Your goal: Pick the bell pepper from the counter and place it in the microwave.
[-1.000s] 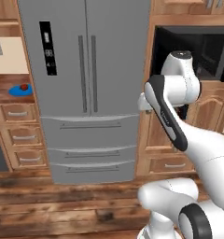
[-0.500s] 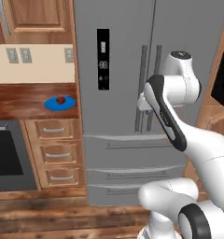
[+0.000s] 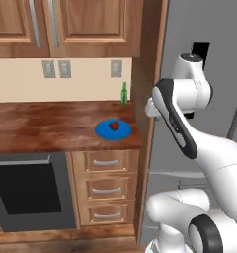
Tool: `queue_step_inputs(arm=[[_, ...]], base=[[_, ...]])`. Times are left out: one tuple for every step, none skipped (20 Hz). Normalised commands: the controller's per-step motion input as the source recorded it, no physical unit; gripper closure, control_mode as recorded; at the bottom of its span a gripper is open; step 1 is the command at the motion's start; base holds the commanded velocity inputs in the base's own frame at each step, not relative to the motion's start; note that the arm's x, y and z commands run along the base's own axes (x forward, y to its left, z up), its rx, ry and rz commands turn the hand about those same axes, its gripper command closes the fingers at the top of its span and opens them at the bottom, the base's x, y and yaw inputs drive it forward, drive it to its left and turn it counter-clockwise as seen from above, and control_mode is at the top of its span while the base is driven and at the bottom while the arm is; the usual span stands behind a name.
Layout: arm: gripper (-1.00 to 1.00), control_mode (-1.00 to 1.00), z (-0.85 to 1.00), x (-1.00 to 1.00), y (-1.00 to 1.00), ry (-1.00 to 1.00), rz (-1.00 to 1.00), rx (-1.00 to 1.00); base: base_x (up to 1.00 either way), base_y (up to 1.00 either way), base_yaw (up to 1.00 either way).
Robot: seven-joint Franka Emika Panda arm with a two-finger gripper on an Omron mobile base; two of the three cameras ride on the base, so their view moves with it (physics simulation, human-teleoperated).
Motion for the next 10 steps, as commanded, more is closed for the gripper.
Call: queue_step_inputs(arm=[[-1.00,1.00,0.00,0.00,0.00,0.00,0.00,0.00],[-1.00,1.00,0.00,0.00,0.00,0.00,0.00,0.00],[-1.00,1.00,0.00,0.00,0.00,0.00,0.00,0.00],[-1.00,1.00,0.00,0.00,0.00,0.00,0.00,0.00],[-1.00,1.00,0.00,0.00,0.00,0.00,0.00,0.00],[-1.00,1.00,0.00,0.00,0.00,0.00,0.00,0.00],[-1.00,1.00,0.00,0.00,0.00,0.00,0.00,0.00],[-1.00,1.00,0.00,0.00,0.00,0.00,0.00,0.00],[-1.00,1.00,0.00,0.00,0.00,0.00,0.00,0.00],[-1.00,1.00,0.00,0.00,0.00,0.00,0.00,0.00]], base=[[0.96,1.00,-0.07],[0.86,1.00,-0.09],[0.71,1.00,-0.12],[0.56,1.00,-0.16],[0.31,1.00,-0.22],[0.21,1.00,-0.27],[0.19,1.00,-0.30],[0.25,1.00,-0.31],[0.42,1.00,-0.32],[0.64,0.94,-0.32]])
